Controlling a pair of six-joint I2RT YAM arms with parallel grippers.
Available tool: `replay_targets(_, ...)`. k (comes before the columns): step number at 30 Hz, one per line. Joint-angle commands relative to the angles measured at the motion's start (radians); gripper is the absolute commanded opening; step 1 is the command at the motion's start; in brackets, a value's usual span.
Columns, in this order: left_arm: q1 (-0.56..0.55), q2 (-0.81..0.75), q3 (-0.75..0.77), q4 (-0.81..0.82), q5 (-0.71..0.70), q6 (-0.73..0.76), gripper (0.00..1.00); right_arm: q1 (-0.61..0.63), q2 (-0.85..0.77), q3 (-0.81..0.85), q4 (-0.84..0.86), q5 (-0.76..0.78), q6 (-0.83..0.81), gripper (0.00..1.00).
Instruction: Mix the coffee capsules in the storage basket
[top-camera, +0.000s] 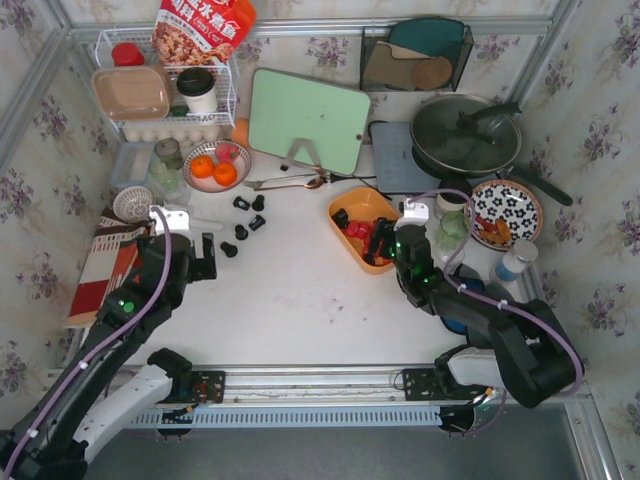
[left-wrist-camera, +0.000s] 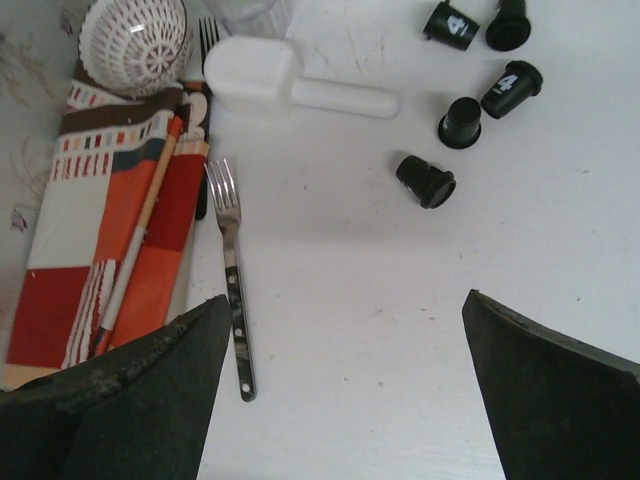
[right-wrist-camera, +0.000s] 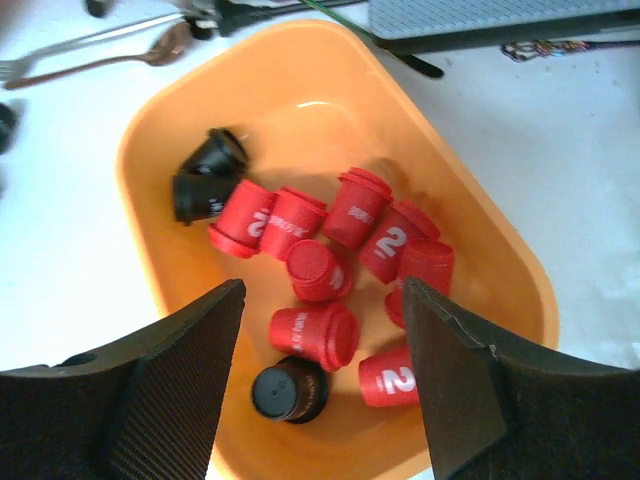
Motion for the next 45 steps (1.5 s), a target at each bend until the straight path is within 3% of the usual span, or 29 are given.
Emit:
replay_targets(1,0.002,0.083,0.022,-0.024,-0.057,-0.136,1.00,0.003,-0.086,-0.052,0.110,-0.090,-0.015,0.72)
replay_targets(5,0.003,0.211,0.067,-0.028,-0.050,-0.203,0.97,0.007,-0.118,-0.088,0.167,-0.129,-0.013,0.71)
replay_targets(11,0.021,0.488,0.172,-0.045,0.074,-0.282,0.91,0.012,-0.125,-0.095,0.178,-0.136,-0.004,0.70)
replay_targets(17,0.053,0.718,0.255,0.000,0.167,-0.300,0.77,0.012,-0.135,-0.102,0.180,-0.136,0.007,0.69)
replay_targets(23,0.099,0.941,0.339,0.019,0.237,-0.334,0.76,0.012,-0.131,-0.102,0.185,-0.162,0.013,0.69)
replay_targets(37,0.180,1.110,0.394,0.062,0.264,-0.357,0.72,0.013,-0.085,-0.074,0.177,-0.234,0.027,0.68)
replay_targets(45,0.202,1.178,0.427,0.071,0.285,-0.352,0.59,0.013,-0.077,-0.069,0.173,-0.254,0.031,0.68)
